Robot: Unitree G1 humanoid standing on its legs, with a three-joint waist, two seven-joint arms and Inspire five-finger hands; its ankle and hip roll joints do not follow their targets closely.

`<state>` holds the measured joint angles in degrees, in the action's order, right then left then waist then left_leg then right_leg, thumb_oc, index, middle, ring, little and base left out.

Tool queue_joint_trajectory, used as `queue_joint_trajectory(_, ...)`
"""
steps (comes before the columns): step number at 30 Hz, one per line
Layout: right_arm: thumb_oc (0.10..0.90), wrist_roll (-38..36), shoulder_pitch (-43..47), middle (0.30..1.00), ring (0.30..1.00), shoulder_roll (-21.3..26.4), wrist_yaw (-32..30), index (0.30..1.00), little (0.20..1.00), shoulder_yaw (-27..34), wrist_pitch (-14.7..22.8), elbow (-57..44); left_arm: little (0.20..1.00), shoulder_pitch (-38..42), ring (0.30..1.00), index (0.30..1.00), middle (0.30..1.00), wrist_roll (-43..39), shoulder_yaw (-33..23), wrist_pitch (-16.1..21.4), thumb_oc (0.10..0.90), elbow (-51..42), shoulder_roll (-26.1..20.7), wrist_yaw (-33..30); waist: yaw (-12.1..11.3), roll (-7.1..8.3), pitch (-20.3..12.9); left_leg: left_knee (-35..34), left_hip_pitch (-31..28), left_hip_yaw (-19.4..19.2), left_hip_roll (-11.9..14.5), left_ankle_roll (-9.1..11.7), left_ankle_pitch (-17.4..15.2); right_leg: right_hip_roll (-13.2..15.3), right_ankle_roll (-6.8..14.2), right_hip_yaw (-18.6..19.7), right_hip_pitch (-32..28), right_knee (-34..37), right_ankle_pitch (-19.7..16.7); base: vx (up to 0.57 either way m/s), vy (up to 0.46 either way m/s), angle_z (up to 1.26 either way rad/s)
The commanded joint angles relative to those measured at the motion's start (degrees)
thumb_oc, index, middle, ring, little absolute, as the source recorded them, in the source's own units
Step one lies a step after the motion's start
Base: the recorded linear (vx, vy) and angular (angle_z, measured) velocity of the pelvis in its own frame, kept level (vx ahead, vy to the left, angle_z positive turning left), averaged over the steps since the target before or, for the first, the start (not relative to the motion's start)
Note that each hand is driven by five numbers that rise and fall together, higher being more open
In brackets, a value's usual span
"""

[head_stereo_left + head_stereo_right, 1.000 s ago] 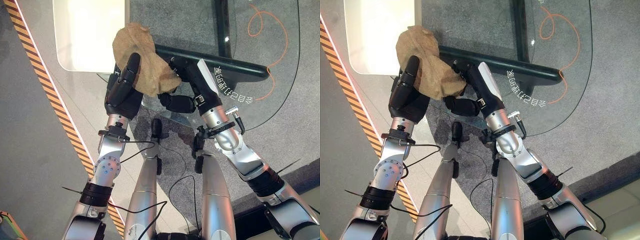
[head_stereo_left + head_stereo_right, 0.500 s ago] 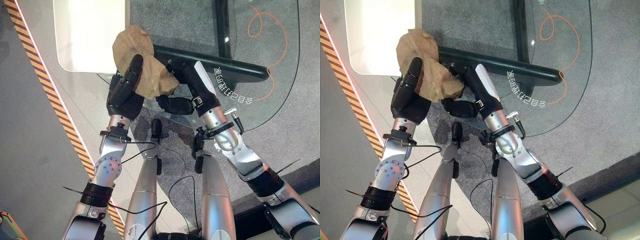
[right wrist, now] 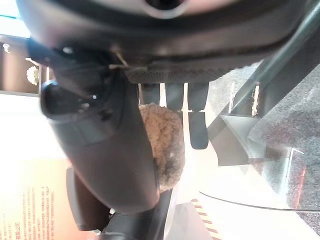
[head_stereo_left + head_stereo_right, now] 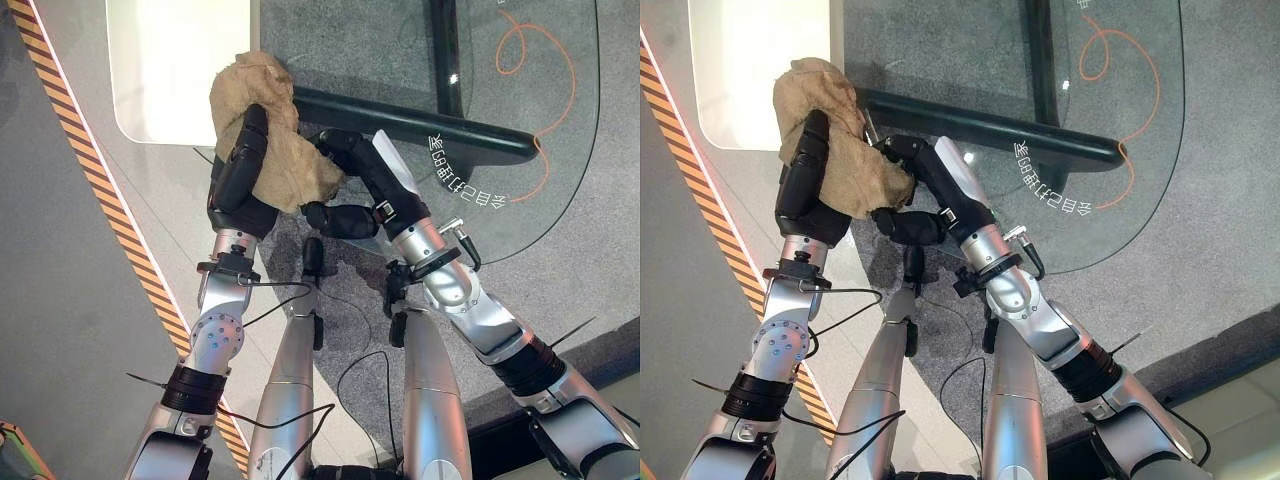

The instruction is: Wipe the table with a cloth and put it in the basket.

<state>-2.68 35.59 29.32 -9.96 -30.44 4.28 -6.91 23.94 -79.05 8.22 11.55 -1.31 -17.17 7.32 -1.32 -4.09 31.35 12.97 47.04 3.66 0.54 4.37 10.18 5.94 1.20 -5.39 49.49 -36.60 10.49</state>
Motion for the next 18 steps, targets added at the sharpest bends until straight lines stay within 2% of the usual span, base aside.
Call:
queue_joint_trajectory(1,0.100,-0.36,7.74,0.300,0.300,-5.08,0.30,0.300,0.200,1.19,5.56,-12.06,0.200,3.17,0.300,0.300,0.300,2.56,-1.97,6.24,0.100,-9.60,0.75,4.10,-1.11,2.37,-1.56,5.91,-2.35,-3.77,-6.16,-5.01,-9.35,-4.40,1.93,-0.61,-2.93,15.30,-10.24,0.00,0.000,0.00)
queue_joint_trajectory(11,0.100,-0.31,7.99,0.300,0.300,-6.14,0.68,0.300,0.200,1.44,5.20,-11.43,0.200,3.48,0.300,0.300,0.300,3.17,-3.01,8.72,0.100,-9.88,2.19,3.24,-1.34,2.62,-1.56,6.14,-2.53,-3.53,-6.28,-4.90,-9.45,-4.45,1.90,-0.69,-3.16,15.05,-10.04,0.00,0.000,0.00)
queue_joint_trajectory(12,0.317,-0.52,7.97,0.486,0.486,-6.21,0.71,0.486,0.417,1.45,5.08,-11.43,0.200,3.47,0.300,0.300,0.300,3.29,-3.09,9.15,0.100,-9.90,2.23,3.19,-1.36,2.62,-1.56,6.08,-2.58,-3.50,-6.28,-4.90,-9.44,-4.49,1.91,-0.68,-3.18,15.04,-10.03,0.00,0.000,0.00)
queue_joint_trajectory(13,0.429,-0.67,7.95,0.582,0.582,-6.27,0.68,0.582,0.529,1.47,5.04,-11.37,0.200,3.46,0.300,0.300,0.300,3.44,-3.20,9.56,0.100,-9.90,2.24,3.19,-1.37,2.64,-1.56,6.09,-2.60,-3.48,-6.29,-4.91,-9.45,-4.52,1.89,-0.65,-3.18,15.00,-10.01,0.00,0.000,0.00)
queue_joint_trajectory(14,0.734,-1.02,8.03,0.844,0.844,-6.26,0.55,0.844,0.834,1.50,4.96,-11.22,0.200,3.60,0.300,0.300,0.300,3.40,-3.36,10.20,0.100,-9.83,2.17,3.36,-1.38,2.63,-1.56,6.17,-2.57,-3.49,-6.30,-4.95,-9.48,-4.52,1.86,-0.64,-3.12,14.94,-10.00,0.00,0.000,0.00)
queue_joint_trajectory(15,0.800,-1.23,8.09,0.900,0.900,-6.26,0.61,0.900,0.900,1.60,4.76,-11.18,0.200,3.59,0.300,0.300,0.300,3.71,-3.70,10.87,0.100,-9.82,2.13,3.39,-1.42,2.62,-1.56,6.19,-2.57,-3.47,-6.30,-4.94,-9.51,-4.53,1.83,-0.66,-3.08,14.91,-9.98,0.00,0.000,0.00)
queue_joint_trajectory(18,0.800,-1.01,7.77,0.900,0.900,-6.52,0.79,0.900,0.900,1.83,4.74,-11.24,0.200,3.54,0.300,0.300,0.300,4.20,-4.34,12.43,0.100,-9.99,2.00,2.82,-1.49,2.62,-1.56,6.32,-2.50,-3.39,-6.38,-4.89,-9.54,-4.49,1.82,-0.70,-3.12,14.95,-9.97,0.00,0.000,0.00)
